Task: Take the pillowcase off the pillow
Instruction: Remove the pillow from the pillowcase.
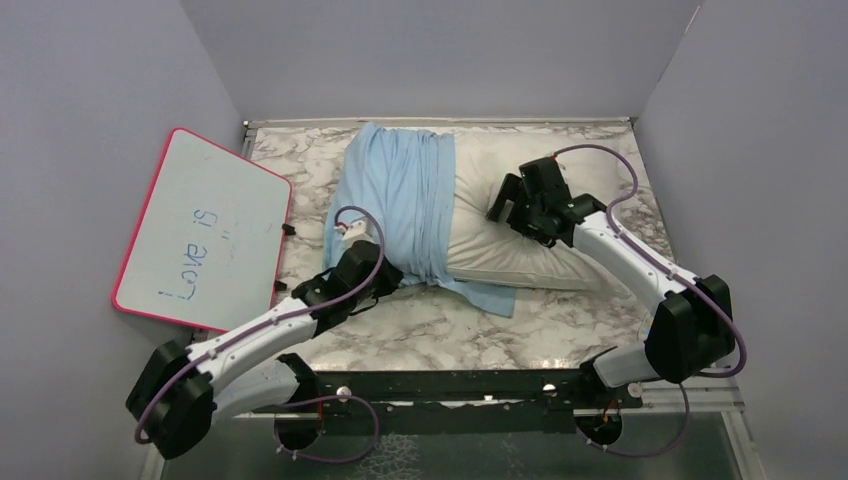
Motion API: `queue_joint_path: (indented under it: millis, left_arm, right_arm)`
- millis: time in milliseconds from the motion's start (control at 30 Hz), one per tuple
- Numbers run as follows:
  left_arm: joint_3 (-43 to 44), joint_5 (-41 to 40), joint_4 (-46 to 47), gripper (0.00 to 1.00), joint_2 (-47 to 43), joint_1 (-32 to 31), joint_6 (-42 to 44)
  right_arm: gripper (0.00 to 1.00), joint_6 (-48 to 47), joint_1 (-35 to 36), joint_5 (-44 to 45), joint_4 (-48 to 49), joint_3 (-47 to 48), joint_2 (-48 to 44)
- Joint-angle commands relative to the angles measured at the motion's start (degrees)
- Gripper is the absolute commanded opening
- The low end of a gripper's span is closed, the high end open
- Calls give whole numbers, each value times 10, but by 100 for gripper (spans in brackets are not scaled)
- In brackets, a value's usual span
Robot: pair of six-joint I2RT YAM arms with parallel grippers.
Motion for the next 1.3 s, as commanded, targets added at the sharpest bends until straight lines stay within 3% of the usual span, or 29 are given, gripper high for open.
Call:
queue_joint_path:
  millis: [0,200,267,433,667,733,800,1000,1200,1267]
  left_arm:
    - [-16,-187,-198,0,-132,8,28]
    - [-17,-178,-250,0,-217,9,29]
    - [-8,-166,-259,0,-208,9,26]
    - [20,-139,-257,12,-153,9,52]
    - [52,-153,-295,14,-131,9,61]
    - [56,-156,-303,13,-136,9,56]
    - [57,-158,-307,5,-144,9,52]
    - [66,-193,-335,4,-156,11,45]
    - [87,-105,-284,26,-138,11,82]
    - [92,-62,-268,47,-132,11,77]
  right_arm:
    - [100,-23,-25,-11,-41,-41,31]
    - [99,-27,-33,-38,-31,-42,48]
    - [98,-27,-33,-40,-32,-43,49]
    - [95,-27,-33,-30,-33,-54,38]
    - [93,-23,-39,-33,-35,-68,21]
    - [93,-21,-40,-36,-33,-71,18]
    - [92,-20,-40,-37,-31,-73,18]
    - [91,-27,-40,-37,-37,-66,28]
    - [90,-23,-40,-64,-23,-73,18]
    - [89,-19,-40,-81,-14,-78,16]
